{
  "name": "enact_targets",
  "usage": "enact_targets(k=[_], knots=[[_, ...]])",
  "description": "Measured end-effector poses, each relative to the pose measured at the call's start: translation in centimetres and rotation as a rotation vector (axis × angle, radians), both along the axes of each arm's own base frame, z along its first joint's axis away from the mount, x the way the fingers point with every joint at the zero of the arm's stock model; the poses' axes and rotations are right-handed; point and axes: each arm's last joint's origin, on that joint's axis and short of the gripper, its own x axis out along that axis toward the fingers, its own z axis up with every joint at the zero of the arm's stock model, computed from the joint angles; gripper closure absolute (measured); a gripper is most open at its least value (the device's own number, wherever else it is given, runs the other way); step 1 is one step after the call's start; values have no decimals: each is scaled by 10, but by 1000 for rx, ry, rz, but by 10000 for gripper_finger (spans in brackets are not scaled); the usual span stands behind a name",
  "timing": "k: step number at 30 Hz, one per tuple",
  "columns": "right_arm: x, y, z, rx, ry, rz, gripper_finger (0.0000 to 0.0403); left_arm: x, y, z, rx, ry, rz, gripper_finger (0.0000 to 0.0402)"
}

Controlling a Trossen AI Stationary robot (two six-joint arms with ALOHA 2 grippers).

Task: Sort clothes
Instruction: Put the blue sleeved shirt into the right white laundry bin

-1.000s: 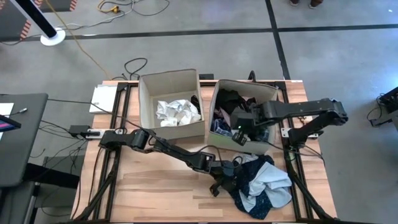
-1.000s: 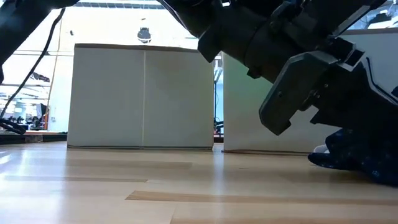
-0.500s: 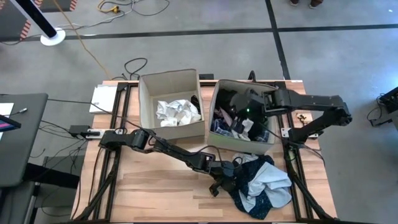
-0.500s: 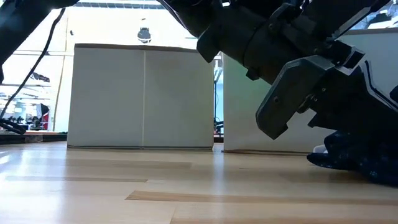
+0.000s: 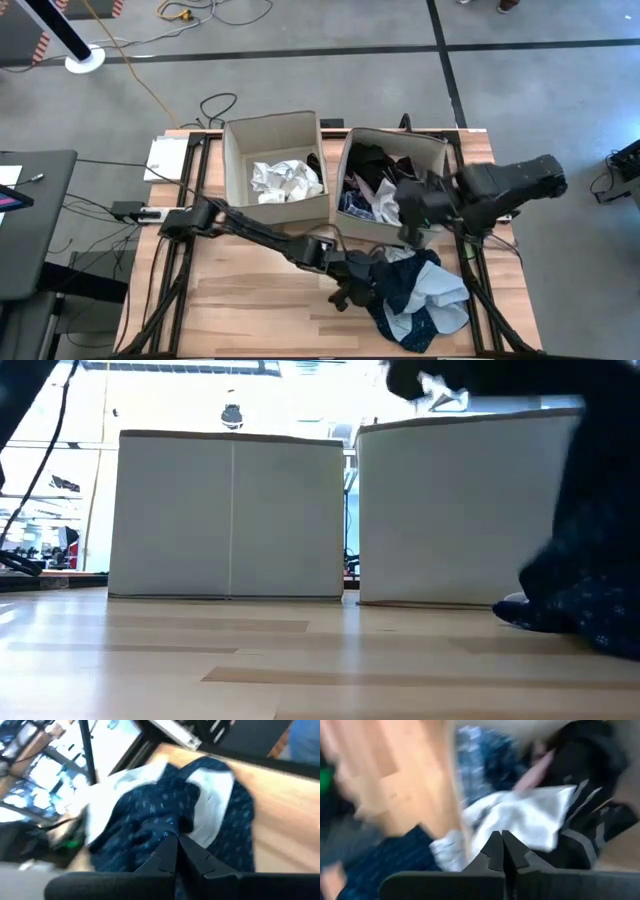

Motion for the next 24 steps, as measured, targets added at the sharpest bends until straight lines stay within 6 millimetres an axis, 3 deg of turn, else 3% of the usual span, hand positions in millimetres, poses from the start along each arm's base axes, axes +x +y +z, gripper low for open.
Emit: enact_targets(k=[3,11,15,19,24], knots=[[-12,27,2,46,-8,24,393,-10,9,28,60,-28,37,401],[-57,89,11,111,-122,53,390,-36,47,73,137,27,137,401],[-78,116,5,103,-158,104,378,-54,59,104,131,3,158,401],[-83,137,-20,47,-101,87,316,-75,65,135,115,-48,161,401],[-75,158,-58,-76,-20,51,180,-97,69,167,76,-117,144,401]])
